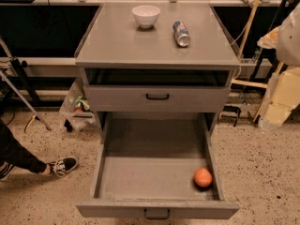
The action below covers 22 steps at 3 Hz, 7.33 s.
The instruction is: Pick orange from middle drawer and place on counter
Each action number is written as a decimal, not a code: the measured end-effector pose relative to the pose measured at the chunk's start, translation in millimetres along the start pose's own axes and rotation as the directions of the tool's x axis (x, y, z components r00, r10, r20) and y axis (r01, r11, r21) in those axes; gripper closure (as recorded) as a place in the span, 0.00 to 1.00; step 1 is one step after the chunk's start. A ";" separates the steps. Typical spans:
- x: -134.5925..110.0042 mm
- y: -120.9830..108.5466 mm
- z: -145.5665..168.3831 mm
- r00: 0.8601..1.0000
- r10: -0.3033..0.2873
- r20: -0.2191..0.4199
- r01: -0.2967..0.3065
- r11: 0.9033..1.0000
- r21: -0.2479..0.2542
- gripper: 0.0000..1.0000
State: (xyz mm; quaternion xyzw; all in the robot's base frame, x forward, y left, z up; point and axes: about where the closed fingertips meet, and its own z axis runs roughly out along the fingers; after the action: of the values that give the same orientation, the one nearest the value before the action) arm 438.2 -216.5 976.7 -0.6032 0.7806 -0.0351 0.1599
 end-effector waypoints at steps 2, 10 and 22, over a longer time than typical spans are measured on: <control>2.5 -3.2 9.0 1.000 -0.006 0.007 0.006 1.000 -0.011 0.00; 35.6 -22.7 386.8 0.989 -0.101 0.111 0.129 0.951 -0.282 0.00; 114.0 36.4 612.5 0.971 -0.100 0.219 0.180 0.904 -0.387 0.88</control>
Offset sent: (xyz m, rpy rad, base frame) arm 0.0108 -0.0061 -0.0241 0.0163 0.0412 0.0228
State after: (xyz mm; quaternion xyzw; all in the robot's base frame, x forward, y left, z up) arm 557.9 -230.7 364.4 -0.6784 0.7060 0.1744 0.1040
